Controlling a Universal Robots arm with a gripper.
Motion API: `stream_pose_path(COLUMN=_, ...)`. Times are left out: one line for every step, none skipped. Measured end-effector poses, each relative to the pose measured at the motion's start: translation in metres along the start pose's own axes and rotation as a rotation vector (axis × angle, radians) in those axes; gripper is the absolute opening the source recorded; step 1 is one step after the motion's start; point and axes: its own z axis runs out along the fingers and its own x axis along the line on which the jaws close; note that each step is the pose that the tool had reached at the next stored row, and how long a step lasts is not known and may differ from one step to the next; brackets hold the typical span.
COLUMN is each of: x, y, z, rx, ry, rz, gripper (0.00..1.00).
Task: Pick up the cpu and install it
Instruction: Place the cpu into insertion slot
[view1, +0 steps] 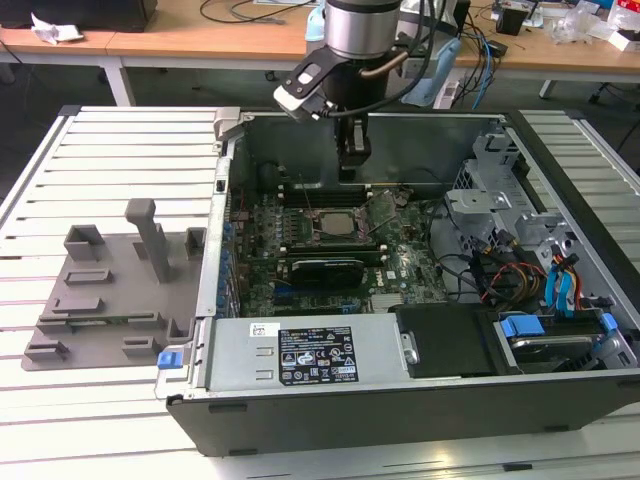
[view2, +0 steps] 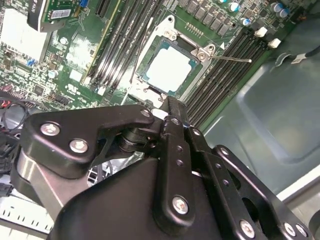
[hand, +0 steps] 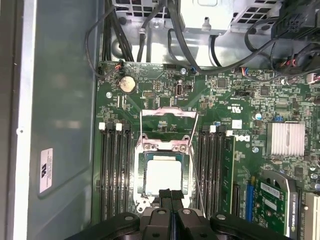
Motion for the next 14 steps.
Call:
stream_pose_path(x=-0.0001, y=0.0000, z=-0.0017, rx=0.0000, ry=0.0000, rz=0.000, gripper=0.11)
stream_pose_path(x=-0.0001, y=0.0001, z=-0.0033, rx=0.0000, ry=0.0000, rz=0.000, gripper=0.11)
stream_pose_path(x=-0.0002, y=0.0001, z=-0.0067, rx=0.0000, ry=0.0000, rz=0.000, gripper=0.11)
stream_pose_path(x=-0.0003, y=0.0002, z=-0.0101, rx=0.0000, ry=-0.0001, rz=0.000, gripper=0.11)
stream_pose_path(x=-0.0004, y=0.0003, z=-0.0134, rx=-0.0001, ry=0.0000, rz=0.000, gripper=0.11)
stream_pose_path(x=-0.0005, y=0.0003, z=-0.0157, rx=0.0000, ry=0.0000, rz=0.000, gripper=0.11)
stream_pose_path(x=-0.0006, y=0.0004, z=-0.0185, rx=-0.0001, ry=0.0000, rz=0.000, gripper=0.11)
stream_pose_path(x=-0.0007, y=0.0005, z=-0.0226, rx=0.0001, ry=-0.0001, rz=0.000, gripper=0.11)
stream_pose_path(x=-0.0008, y=0.0006, z=-0.0262, rx=0.0000, ry=-0.0005, rz=0.000, gripper=0.11)
stream_pose_path(x=-0.0008, y=0.0007, z=-0.0296, rx=0.0000, ry=-0.0007, rz=0.000, gripper=0.11)
stream_pose_path(x=-0.0009, y=0.0007, z=-0.0307, rx=-0.0001, ry=-0.0005, rz=0.000, gripper=0.11)
stream_pose_path(x=-0.0009, y=0.0007, z=-0.0307, rx=-0.0001, ry=-0.0005, rz=0.000, gripper=0.11)
stream_pose_path(x=-0.0009, y=0.0007, z=-0.0307, rx=-0.0001, ry=-0.0006, rz=0.000, gripper=0.11)
stream_pose_path(x=-0.0009, y=0.0020, z=-0.0308, rx=0.0159, ry=-0.0004, rz=-0.001, gripper=0.11)
